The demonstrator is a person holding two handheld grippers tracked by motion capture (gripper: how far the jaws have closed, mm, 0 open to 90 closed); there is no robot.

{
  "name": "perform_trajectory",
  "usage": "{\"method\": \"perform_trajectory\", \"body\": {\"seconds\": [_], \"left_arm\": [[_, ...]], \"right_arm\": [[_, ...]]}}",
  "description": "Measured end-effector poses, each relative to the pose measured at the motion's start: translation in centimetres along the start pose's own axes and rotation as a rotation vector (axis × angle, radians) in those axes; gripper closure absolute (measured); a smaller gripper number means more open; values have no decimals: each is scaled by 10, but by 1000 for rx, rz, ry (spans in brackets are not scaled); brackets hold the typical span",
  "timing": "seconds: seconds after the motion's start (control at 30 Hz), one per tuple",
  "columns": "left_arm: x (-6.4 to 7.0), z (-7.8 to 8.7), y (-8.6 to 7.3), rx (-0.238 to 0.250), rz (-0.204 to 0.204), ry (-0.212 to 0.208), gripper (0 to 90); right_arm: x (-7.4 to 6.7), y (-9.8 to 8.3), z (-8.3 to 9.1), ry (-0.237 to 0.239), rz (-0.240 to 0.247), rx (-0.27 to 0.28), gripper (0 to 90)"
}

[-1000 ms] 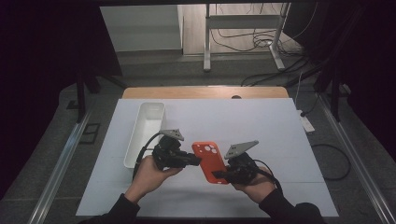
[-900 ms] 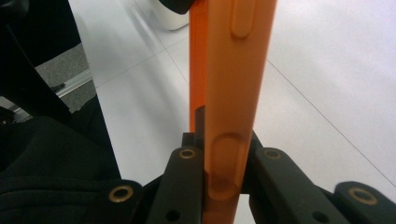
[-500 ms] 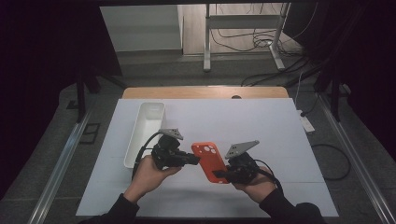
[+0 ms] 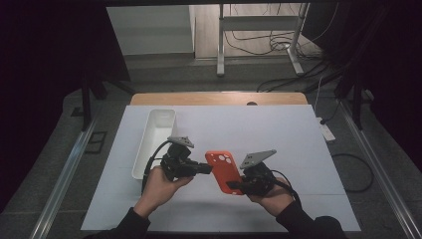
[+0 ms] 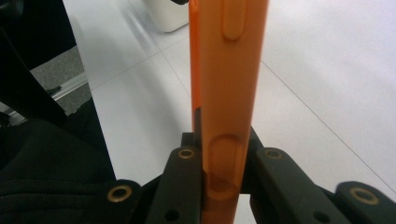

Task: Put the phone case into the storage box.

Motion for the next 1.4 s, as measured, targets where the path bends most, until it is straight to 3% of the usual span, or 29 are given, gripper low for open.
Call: {"method": "perform_trajectory", "body": {"seconds": [0.27, 0.6, 0.63, 0.7, 0.77, 0.9, 1.4], "left_arm": [[2, -4, -1, -21, 2, 19, 897], [-6, -5, -3, -32, 28, 61, 896], [-6, -5, -3, -32, 28, 61, 896], [-7, -5, -3, -32, 41, 68, 896], [-9, -5, -3, -34, 47, 77, 895], [-11, -4, -3, -34, 50, 83, 895], [-24, 7, 0, -25, 50, 124, 895]], "right_arm": [[-4, 1, -8, -3, 28, -7, 656], [-3, 2, -13, -4, 32, -5, 265], [-3, 2, -13, -4, 32, -5, 265], [0, 2, -13, -12, 17, 12, 124], [1, 2, -13, -17, 11, 17, 60], [3, 0, -11, -26, 16, 24, 0], [12, -7, 8, -68, 0, 70, 0]]}}
Point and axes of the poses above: each handheld gripper's, and its own axes: z roughly backward along the jaws, y roughly out of its top, x roughly to its right, the point moved 9 cm from there along -z, roughly forward along the jaws, and after that the axes turned 11 degrees about y, right-handed, at the moved point
